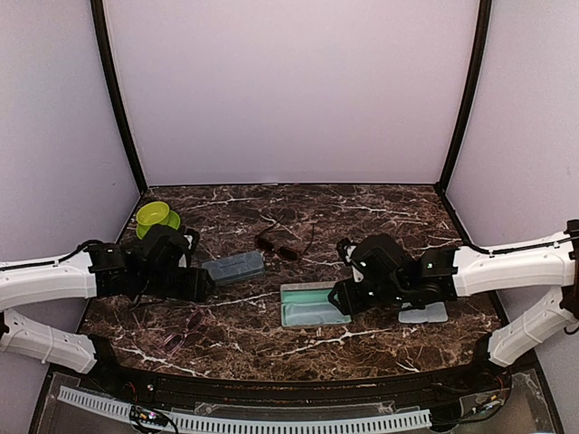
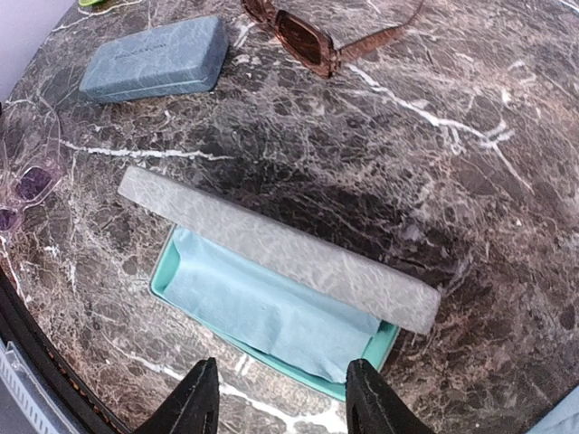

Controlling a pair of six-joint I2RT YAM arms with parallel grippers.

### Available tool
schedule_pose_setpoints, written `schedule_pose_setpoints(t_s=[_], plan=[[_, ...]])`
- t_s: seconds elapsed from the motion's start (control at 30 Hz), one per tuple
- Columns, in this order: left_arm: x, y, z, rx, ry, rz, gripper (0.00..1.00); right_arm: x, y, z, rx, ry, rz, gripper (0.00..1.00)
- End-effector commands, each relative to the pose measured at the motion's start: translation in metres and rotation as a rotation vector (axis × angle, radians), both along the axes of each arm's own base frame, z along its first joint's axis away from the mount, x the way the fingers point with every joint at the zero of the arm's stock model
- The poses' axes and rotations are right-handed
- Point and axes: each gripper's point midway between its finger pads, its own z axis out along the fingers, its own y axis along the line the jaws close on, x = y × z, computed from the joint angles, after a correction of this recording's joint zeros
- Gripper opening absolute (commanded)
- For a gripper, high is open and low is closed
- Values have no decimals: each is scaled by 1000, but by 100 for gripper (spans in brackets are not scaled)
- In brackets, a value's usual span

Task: Organize the sunglasses
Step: Move the opened sunglasses case to the center of the board, then move the sunglasses to the center of the board.

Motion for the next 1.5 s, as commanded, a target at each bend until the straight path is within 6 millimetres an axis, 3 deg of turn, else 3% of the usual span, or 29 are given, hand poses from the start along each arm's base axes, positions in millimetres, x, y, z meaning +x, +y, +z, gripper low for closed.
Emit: schedule_pose_setpoints(t_s=[0.0, 0.2, 0.43, 0.87, 1.07, 1.33, 1.47], plan=[[-15, 44, -23, 63, 103, 125, 57, 5, 23, 9, 9, -43, 72, 48], [-16, 36, -43, -16, 198, 128, 60, 4, 37, 13, 47, -49, 120, 48], [-14, 19, -63, -121, 264, 106, 61, 3, 33, 14, 59, -57, 113, 48], [-13, -17, -64, -224, 302, -4, 58, 1, 34, 6, 66, -36, 105, 48], [-29, -40, -62, -222, 327, -86, 55, 1, 38, 12, 82, -36, 110, 48], [-64, -87, -62, -227, 381, -234, 54, 1, 51, 20, 113, -30, 137, 48], [-77, -109, -50, -263, 348, -325, 53, -1, 63, 23, 140, -18, 152, 46]])
